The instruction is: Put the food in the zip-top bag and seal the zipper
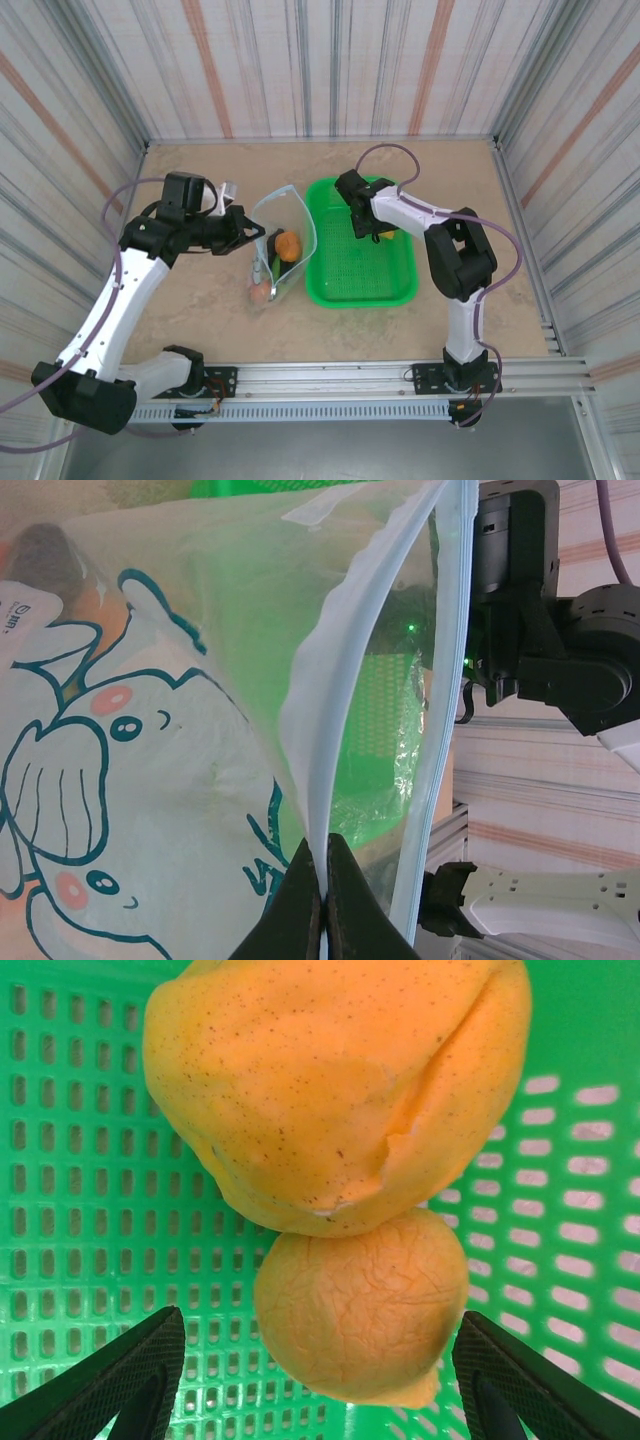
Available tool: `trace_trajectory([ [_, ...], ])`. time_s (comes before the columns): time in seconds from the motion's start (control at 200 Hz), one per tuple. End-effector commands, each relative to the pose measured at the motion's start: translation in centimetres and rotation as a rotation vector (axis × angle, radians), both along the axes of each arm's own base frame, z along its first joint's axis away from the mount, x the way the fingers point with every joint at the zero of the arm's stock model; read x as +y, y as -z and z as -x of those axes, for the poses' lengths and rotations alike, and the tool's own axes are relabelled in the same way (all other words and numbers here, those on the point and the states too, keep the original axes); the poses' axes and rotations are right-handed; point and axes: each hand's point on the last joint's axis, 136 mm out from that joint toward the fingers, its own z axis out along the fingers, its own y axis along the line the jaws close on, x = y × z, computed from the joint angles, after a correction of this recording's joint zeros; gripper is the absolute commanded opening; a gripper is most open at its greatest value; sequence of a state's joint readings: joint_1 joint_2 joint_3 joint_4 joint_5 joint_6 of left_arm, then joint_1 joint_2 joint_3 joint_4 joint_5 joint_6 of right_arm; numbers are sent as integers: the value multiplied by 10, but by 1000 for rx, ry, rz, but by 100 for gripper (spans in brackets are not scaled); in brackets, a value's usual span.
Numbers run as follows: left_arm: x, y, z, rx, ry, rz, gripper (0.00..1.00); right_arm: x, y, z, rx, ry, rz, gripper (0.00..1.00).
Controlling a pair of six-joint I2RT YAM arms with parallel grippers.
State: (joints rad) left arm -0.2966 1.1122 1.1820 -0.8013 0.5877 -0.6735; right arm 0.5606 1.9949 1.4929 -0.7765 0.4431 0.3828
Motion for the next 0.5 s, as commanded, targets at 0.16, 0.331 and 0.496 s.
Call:
trace_trajectory([
  [0.16,-4,-7,5,-35,33,23,0,13,24,-3,61,-6,-95,72],
  [0.331,-2,-5,7,-32,27,20,0,15,27,-4,56,-5,-108,66],
  [0.496,-2,-5,8,-33,25,18,0,15,20,-4,39,-1,-118,54],
])
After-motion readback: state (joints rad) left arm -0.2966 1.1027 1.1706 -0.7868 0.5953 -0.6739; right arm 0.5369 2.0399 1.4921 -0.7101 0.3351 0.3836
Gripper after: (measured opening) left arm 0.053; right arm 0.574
